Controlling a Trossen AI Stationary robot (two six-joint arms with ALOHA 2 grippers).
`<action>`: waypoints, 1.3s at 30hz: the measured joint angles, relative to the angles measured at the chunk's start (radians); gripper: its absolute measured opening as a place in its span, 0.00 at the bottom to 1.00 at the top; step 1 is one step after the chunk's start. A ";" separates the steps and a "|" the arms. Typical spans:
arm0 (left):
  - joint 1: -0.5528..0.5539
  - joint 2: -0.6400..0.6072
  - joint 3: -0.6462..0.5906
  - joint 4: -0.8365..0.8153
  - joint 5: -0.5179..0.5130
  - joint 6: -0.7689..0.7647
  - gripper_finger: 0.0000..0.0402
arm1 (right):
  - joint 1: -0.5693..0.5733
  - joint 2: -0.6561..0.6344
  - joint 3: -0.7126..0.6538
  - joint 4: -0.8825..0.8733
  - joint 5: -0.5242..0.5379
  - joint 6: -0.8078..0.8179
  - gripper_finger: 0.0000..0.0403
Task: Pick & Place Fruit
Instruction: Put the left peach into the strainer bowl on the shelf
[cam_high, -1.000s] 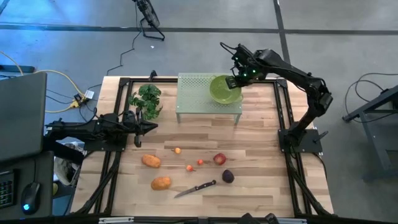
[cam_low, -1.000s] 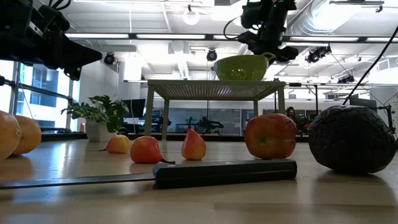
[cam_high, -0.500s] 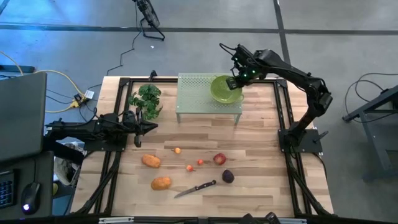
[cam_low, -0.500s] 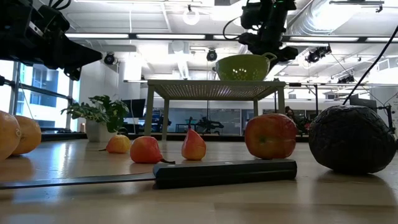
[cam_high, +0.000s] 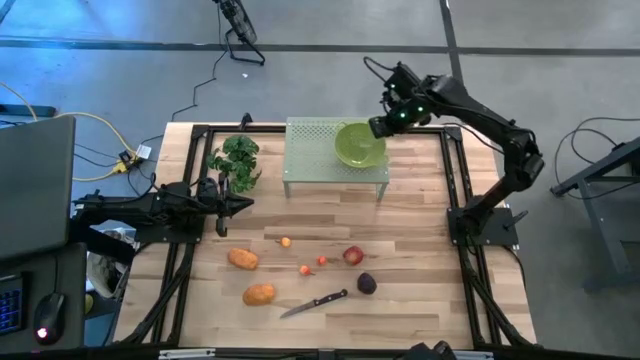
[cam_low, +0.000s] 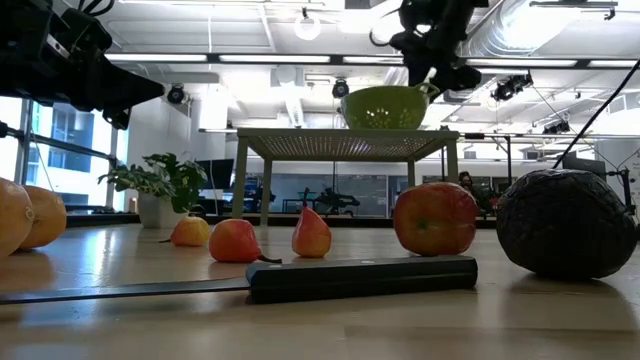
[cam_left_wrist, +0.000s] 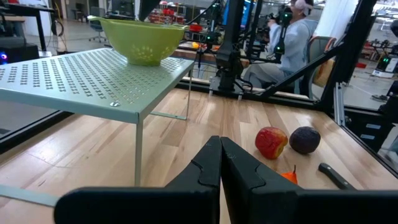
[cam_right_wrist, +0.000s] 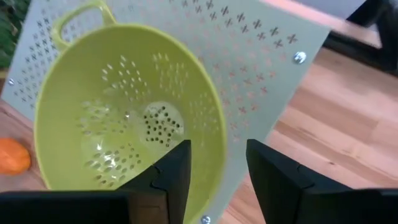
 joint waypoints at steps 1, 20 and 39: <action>0.000 0.000 0.000 0.000 0.000 0.000 0.00 | -0.005 -0.010 0.000 0.004 -0.001 -0.004 0.37; 0.000 0.000 0.000 0.001 0.000 -0.008 0.00 | -0.001 -0.272 0.001 -0.013 -0.052 -0.141 0.37; 0.000 0.000 -0.001 0.034 0.025 -0.064 0.36 | 0.388 -0.540 -0.180 -0.059 0.249 -0.015 0.37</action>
